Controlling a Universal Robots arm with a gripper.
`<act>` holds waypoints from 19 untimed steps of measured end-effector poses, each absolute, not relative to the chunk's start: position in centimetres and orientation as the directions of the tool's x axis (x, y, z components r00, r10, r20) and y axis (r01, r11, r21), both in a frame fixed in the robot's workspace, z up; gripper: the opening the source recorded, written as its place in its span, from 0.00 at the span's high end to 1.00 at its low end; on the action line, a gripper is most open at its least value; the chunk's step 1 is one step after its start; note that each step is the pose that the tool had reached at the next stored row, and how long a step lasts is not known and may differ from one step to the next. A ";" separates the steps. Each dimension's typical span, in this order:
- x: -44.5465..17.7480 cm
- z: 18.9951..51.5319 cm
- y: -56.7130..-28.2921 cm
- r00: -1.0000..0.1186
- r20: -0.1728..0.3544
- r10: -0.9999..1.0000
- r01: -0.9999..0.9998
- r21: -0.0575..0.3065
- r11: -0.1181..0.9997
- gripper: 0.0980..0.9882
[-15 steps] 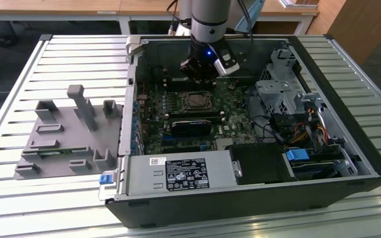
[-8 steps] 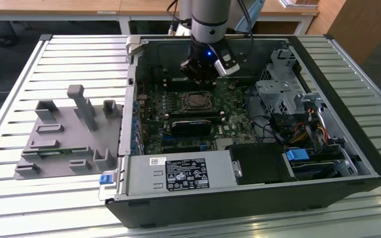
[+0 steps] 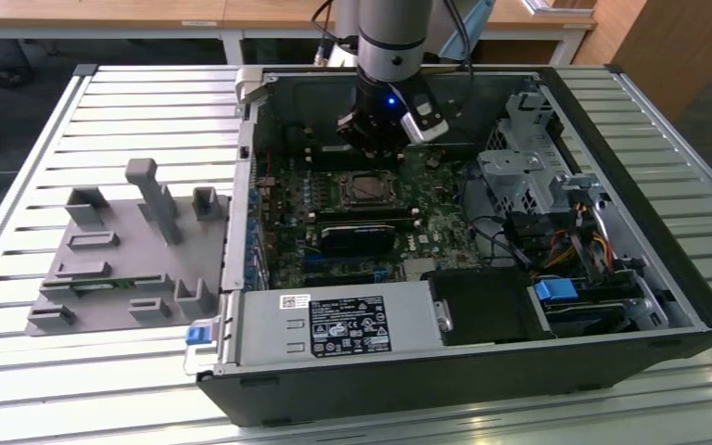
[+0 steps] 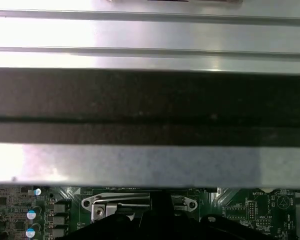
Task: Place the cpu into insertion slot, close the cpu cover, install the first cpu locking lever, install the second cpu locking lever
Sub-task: 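Install the second cpu locking lever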
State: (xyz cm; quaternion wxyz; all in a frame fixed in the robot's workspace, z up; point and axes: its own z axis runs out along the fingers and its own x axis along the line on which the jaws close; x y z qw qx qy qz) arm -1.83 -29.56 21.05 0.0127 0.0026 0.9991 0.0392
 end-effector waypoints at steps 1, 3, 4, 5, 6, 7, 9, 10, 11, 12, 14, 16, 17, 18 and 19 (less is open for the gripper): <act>-1.8 21.0 -29.6 -1.000 -0.025 0.006 0.004 0.079 0.997 0.99; -1.8 21.1 -29.7 -1.000 -0.025 0.006 0.004 0.078 0.997 0.99; -1.8 21.0 -29.7 -1.000 -0.025 0.006 0.004 0.079 0.997 0.99; -1.8 21.0 -29.8 -1.000 -0.025 0.006 0.004 0.079 0.997 0.99; -1.8 21.1 -29.8 -1.000 -0.025 0.006 0.004 0.078 0.997 0.99; -1.8 21.0 -29.8 -1.000 -0.025 0.006 0.004 0.079 0.997 0.99; -1.8 21.0 -29.9 -1.000 -0.025 0.006 0.004 0.079 0.997 0.99; -1.8 21.0 -30.0 -1.000 -0.025 0.006 0.004 0.079 0.997 0.99; -1.8 21.0 -30.0 -1.000 -0.025 0.006 0.004 0.079 0.997 0.99; -1.8 21.0 -30.0 -1.000 -0.025 0.007 0.005 0.079 0.997 0.99; -1.8 21.1 -30.1 -1.000 -0.025 0.006 0.005 0.078 0.997 0.99; -1.8 21.2 -30.1 -1.000 -0.025 0.006 0.004 0.078 0.997 0.99; -1.8 21.3 -30.1 -1.000 -0.025 0.006 0.004 0.078 0.997 0.99; -1.8 21.6 -30.1 -1.000 -0.025 0.006 0.004 0.078 0.997 0.99; -1.8 21.8 -30.1 -1.000 -0.025 0.006 0.004 0.079 0.997 0.99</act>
